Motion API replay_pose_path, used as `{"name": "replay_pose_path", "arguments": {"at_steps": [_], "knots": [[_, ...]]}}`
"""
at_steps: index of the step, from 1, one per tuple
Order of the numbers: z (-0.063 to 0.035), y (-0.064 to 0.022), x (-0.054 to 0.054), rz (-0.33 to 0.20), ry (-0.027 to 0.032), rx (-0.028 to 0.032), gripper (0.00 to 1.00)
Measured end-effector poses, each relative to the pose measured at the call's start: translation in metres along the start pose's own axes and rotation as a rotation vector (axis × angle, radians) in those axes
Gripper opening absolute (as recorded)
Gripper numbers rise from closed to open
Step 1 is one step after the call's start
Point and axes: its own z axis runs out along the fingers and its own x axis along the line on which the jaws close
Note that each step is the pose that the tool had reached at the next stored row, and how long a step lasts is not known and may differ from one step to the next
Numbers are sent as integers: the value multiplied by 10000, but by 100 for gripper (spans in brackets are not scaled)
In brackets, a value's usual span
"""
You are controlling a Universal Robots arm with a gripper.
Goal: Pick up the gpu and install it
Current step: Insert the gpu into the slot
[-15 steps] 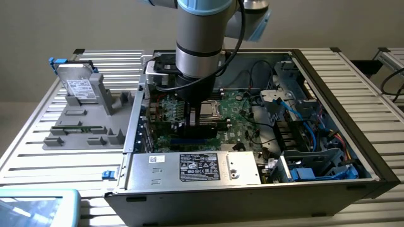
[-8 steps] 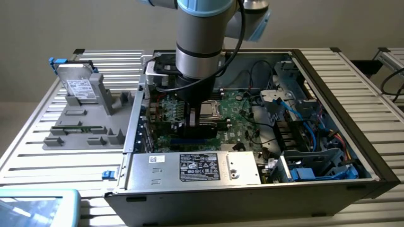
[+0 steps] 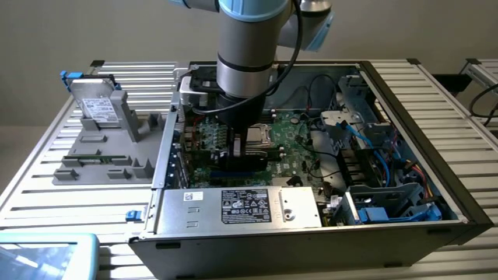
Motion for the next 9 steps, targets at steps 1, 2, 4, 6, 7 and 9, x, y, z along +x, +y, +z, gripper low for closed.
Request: {"name": "replay_pose_path", "arguments": {"at_steps": [1, 2, 4, 6, 7, 9], "knots": [[1, 0, 1, 0, -1, 0, 28], [1, 0, 1, 0, 0, 0, 28], [2, 0, 2, 0, 1, -1, 28], [2, -1, 3, 1, 16, 0, 28], [2, -1, 3, 1, 24, 0, 28], [3, -1, 3, 3, 40, 2, 28]]}}
